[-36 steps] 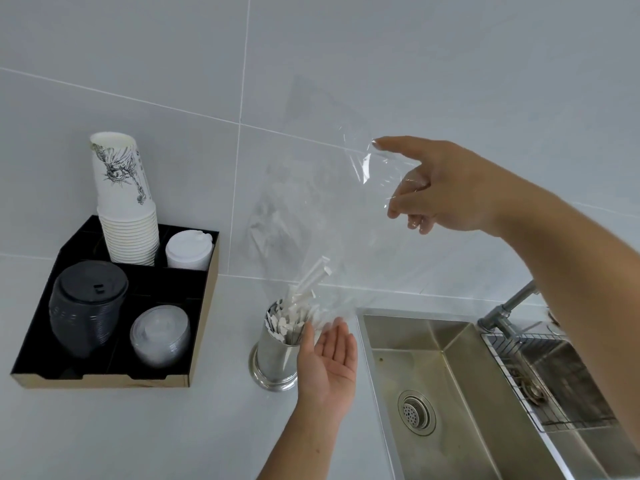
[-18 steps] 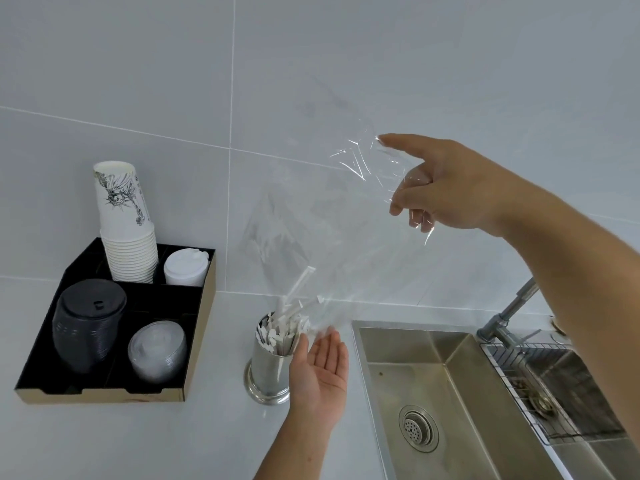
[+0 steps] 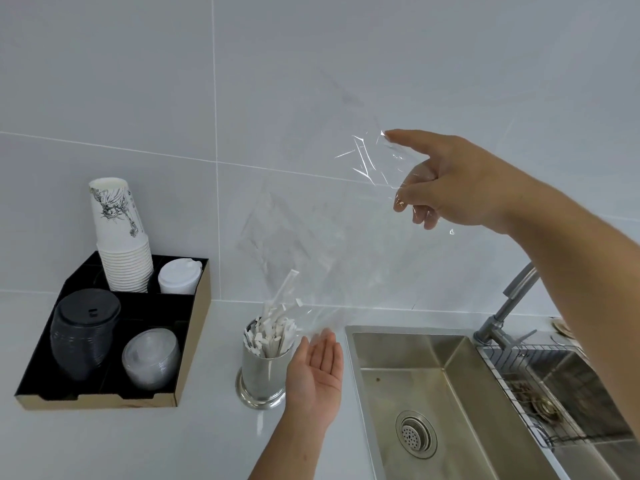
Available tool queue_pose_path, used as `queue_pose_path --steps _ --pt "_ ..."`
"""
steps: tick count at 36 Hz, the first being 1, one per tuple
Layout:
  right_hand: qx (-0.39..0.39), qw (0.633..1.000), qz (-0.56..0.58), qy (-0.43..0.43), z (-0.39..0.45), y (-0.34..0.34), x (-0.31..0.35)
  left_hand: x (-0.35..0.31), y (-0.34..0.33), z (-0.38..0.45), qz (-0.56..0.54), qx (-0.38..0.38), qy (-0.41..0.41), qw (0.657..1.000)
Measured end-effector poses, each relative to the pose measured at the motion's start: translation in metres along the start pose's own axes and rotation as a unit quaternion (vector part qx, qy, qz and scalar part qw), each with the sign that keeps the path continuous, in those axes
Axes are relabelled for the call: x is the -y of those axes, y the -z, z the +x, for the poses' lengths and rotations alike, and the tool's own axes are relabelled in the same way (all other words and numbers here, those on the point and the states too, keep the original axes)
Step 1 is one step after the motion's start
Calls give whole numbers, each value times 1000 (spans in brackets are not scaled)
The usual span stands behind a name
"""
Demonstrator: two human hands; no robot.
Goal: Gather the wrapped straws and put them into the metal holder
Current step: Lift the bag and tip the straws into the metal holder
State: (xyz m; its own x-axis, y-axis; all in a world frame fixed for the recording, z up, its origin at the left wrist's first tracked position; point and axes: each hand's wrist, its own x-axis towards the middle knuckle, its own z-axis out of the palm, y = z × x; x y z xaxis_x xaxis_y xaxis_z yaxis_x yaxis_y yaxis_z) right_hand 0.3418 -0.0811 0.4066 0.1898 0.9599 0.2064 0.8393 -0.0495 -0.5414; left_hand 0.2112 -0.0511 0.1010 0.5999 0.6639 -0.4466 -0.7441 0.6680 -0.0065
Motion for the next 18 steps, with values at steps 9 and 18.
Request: queue_pose_path --steps 9,18 --pt "-25 999 27 0 -25 29 -18 18 -13 -3 38 -11 -17 999" --pt "-70 997 42 -12 -50 51 -40 33 -24 -5 82 -14 -29 996"
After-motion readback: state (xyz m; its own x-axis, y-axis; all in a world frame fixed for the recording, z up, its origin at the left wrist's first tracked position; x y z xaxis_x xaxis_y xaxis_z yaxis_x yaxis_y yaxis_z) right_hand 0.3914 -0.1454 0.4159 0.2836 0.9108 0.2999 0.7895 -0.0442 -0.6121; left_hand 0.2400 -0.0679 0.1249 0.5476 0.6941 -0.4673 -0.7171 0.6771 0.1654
